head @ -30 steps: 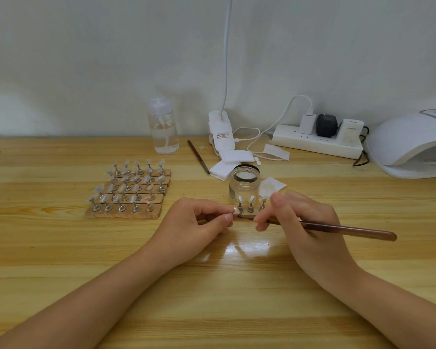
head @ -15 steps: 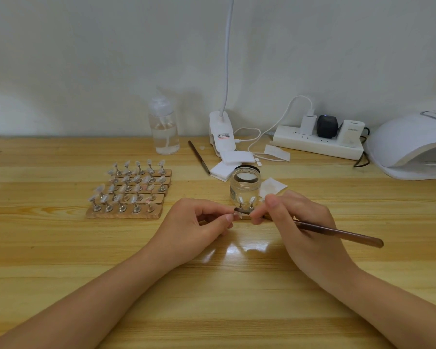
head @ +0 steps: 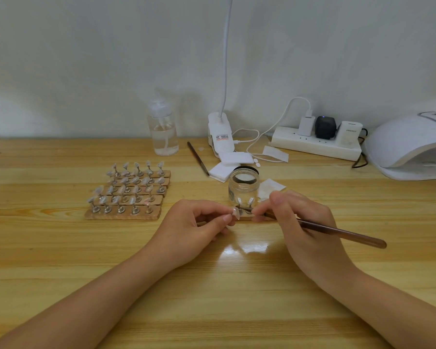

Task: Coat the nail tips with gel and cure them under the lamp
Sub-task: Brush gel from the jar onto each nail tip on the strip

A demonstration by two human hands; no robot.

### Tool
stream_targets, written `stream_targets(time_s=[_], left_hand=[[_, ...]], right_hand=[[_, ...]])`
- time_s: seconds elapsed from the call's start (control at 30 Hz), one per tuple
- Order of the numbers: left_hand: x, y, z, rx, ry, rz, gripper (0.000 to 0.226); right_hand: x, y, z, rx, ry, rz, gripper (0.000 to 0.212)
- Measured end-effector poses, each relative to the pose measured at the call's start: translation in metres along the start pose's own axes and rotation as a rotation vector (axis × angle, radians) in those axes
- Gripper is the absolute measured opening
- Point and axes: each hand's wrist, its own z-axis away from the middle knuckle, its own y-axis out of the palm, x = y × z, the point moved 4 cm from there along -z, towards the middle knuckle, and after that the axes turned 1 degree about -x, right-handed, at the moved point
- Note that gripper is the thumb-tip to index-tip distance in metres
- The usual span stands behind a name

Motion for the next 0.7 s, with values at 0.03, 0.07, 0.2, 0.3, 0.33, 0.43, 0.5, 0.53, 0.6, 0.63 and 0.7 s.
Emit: stream_targets(time_s=[0.03, 0.07, 0.2, 0.3, 0.33, 0.43, 0.5, 0.53, 0.6, 0.63, 0.7], left_hand=[[0.0004, 0.0, -0.0002, -0.001, 0.0, 0.002, 0.037], [0.0009, -0.0001, -0.0003, -0.001, -0.001, 0.006, 0.038], [0.0021, -0.0002, -0.0005, 0.004, -0.005, 0.016, 0.038], [0.003, -0.0004, -0.0007, -0.009, -0.014, 0.03, 0.035], [0.0032, -0.0004, -0.001, -0.013, -0.018, 0.036, 0.034], [0.0031, -0.0004, -0.0017, -0.015, -0.021, 0.04, 0.034], [0.0028, -0.0002, -0.002, -0.007, -0.023, 0.043, 0.029], [0.0027, -0.0003, -0.002, -0.005, -0.025, 0.051, 0.027], [0.0025, -0.0004, -0.0015, 0.002, -0.024, 0.063, 0.025], [0.0023, -0.0003, -0.0013, 0.009, -0.021, 0.06, 0.024], [0.0021, -0.0004, -0.0008, 0.018, -0.017, 0.054, 0.021]], right_hand=[[0.0004, 0.0004, -0.0004, 0.004, -0.002, 0.009, 0.032], [0.0009, 0.0007, -0.0006, 0.008, -0.004, 0.014, 0.031], [0.0017, 0.0015, -0.0001, 0.018, -0.014, 0.009, 0.032], [0.0015, 0.0014, 0.0011, 0.019, -0.012, -0.024, 0.034], [0.0011, 0.0013, 0.0016, 0.018, -0.007, -0.033, 0.035], [-0.0009, 0.0011, 0.0031, 0.024, 0.023, -0.067, 0.039], [-0.0009, 0.0002, 0.0043, 0.01, 0.017, -0.09, 0.041], [-0.0007, -0.0007, 0.0045, -0.006, 0.011, -0.102, 0.042], [-0.0011, -0.003, 0.0043, -0.037, 0.007, -0.123, 0.042], [-0.0017, -0.0036, 0.0037, -0.04, 0.01, -0.124, 0.041], [-0.0024, -0.0021, 0.0019, -0.017, 0.036, -0.106, 0.037]])
